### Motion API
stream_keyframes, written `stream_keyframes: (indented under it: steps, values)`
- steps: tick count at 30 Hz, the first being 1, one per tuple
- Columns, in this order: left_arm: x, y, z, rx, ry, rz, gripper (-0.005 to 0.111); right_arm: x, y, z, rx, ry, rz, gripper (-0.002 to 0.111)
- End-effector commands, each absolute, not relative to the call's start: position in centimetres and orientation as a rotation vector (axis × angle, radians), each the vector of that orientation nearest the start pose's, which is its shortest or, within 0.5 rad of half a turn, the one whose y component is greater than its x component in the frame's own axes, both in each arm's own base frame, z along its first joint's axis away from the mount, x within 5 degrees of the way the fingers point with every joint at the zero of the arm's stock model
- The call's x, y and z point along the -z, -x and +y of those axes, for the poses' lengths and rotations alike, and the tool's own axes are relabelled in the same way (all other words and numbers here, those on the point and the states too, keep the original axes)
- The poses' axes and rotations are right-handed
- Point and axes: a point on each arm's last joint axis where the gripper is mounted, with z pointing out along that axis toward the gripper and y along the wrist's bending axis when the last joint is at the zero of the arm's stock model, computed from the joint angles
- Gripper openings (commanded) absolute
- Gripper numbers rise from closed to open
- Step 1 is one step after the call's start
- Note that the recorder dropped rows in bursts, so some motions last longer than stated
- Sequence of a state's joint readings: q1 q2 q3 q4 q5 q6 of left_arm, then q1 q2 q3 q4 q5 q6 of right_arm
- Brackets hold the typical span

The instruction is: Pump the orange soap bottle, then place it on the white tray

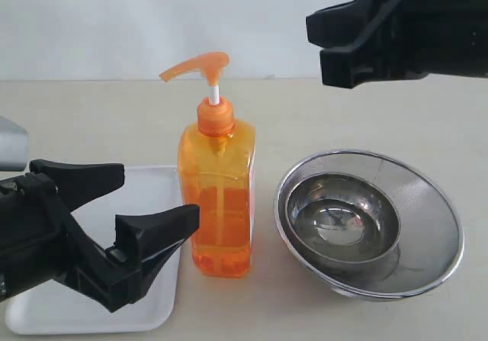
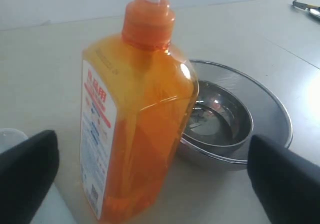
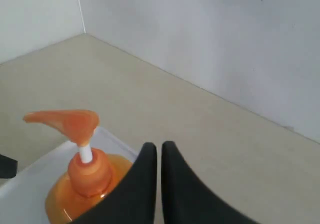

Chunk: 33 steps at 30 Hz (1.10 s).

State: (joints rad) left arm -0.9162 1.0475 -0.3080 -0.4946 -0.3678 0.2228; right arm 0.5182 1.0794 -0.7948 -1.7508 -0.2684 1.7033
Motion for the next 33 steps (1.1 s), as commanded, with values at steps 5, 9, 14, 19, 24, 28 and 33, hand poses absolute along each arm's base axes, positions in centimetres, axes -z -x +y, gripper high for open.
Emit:
stream_keyframes:
  steps: [5, 9, 14, 19, 24, 28, 33]
  values:
    - [-22.3, -12.7, -14.0, 0.632, -0.519, 1.867, 0.095, -34.3, -19.5, 13.2, -0.575, 0.575, 1.739, 0.000]
    - [-22.4, -12.7, -14.0, 0.632, -0.518, 1.865, 0.095, -34.2, -19.4, 13.3, -0.615, 0.553, 1.754, 0.000]
    - [-22.4, -12.7, -14.0, 0.632, -0.518, 1.865, 0.095, -34.2, -19.2, 13.6, -0.675, 0.554, 1.769, 0.000]
    - [-22.4, -12.7, -14.0, 0.632, -0.518, 1.865, 0.095, -34.1, -19.4, 13.4, -0.721, 0.435, 1.809, 0.000]
    - [-22.4, -12.7, -14.0, 0.632, -0.518, 1.865, 0.095, -33.5, -19.7, 12.8, -0.702, 0.316, 1.841, 0.000]
    - [-22.4, -12.7, -14.0, 0.632, -0.518, 1.865, 0.095, -33.5, -19.6, 13.0, -0.734, 0.312, 1.850, 0.000]
    - [-22.4, -12.7, -14.0, 0.632, -0.518, 1.865, 0.095, -33.8, -18.7, 14.0, -0.758, 0.573, 1.751, 0.000]
